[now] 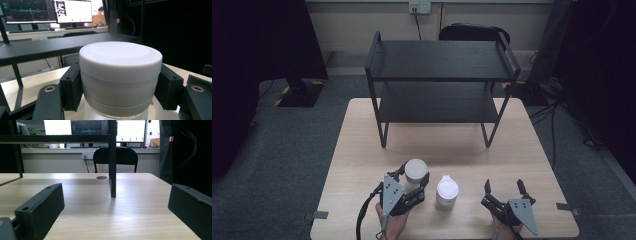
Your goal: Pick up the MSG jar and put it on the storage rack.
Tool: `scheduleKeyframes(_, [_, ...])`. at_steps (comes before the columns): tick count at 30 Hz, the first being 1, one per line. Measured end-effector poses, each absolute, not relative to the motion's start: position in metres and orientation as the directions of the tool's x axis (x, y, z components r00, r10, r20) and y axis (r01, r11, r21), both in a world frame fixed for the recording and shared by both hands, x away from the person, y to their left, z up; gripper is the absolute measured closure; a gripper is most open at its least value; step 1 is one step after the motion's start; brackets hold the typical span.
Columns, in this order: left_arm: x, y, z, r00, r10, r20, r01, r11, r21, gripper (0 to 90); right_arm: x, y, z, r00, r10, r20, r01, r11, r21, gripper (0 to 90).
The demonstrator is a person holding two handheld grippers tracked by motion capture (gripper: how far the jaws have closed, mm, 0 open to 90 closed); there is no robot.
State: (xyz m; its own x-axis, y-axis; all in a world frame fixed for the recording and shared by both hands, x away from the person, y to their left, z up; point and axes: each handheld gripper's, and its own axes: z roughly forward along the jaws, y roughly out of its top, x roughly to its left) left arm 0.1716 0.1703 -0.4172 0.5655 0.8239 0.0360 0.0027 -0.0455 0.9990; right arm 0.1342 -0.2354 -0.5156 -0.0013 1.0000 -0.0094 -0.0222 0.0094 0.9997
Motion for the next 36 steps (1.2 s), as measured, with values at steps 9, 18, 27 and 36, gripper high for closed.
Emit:
scheduleKeyframes(9, [0.195, 0.186, -0.385, 0.618, 0.786, 0.023, -0.017, -0.015, 1.0, 34.2, 0.134, -0.235, -0.516, 0.0, 1.0, -0.01, -0.022, 0.01, 1.0, 0.0])
scheduleKeyframes(18, [0.216, 0.193, -0.357, 0.659, 0.752, 0.012, -0.045, 0.024, 0.999, 34.2, 0.134, -0.235, -0.516, -0.001, 1.0, -0.009, -0.022, 0.009, 1.0, 0.0])
scheduleKeyframes(27, [0.237, 0.198, -0.323, 0.697, 0.717, 0.003, -0.054, 0.049, 0.997, 34.2, 0.134, -0.235, -0.516, 0.001, 1.0, -0.01, -0.022, 0.01, 1.0, 0.0])
scheduleKeyframes(36, [0.27, 0.202, -0.283, 0.737, 0.675, -0.01, -0.052, 0.072, 0.996, 34.2, 0.134, -0.236, -0.516, -0.002, 1.0, -0.01, -0.022, 0.01, 1.0, 0.0])
